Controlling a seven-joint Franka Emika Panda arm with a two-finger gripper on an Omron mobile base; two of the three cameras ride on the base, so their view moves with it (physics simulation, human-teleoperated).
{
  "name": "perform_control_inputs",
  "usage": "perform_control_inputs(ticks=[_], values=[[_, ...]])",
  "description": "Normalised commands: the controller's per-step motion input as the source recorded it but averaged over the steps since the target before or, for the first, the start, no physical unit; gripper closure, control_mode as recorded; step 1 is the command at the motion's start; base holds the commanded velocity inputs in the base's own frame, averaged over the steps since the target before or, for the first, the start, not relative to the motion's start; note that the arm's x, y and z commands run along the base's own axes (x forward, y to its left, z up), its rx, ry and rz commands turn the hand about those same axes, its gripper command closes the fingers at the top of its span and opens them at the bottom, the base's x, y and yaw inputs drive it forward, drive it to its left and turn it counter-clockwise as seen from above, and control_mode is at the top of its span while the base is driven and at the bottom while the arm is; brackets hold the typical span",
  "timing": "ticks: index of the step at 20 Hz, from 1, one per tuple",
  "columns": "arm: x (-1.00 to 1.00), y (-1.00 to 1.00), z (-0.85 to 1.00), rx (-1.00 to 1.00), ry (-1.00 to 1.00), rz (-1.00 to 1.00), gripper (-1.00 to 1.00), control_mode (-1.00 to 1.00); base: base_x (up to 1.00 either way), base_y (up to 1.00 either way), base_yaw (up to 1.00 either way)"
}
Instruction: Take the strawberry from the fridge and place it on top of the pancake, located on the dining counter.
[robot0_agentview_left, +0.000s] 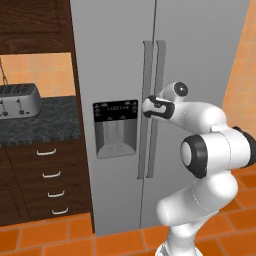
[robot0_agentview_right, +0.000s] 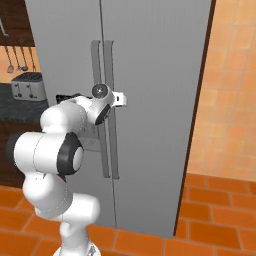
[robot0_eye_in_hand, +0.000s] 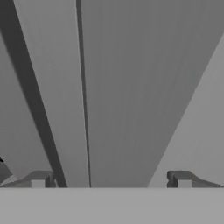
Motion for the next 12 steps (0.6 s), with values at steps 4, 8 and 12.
perform_control_inputs(ticks=[4,8,12], values=[[0.46,0.0,-0.34,0.0,-0.01,0.0,1.0,-1.0,0.0,0.0,0.0],[0.39,0.0,-0.2,0.0,0.0,0.01,1.0,-1.0,0.0,0.0,0.0],[0.0,0.0,-0.07,0.0,0.0,0.05,1.0,-1.0,0.0,0.0,0.0]])
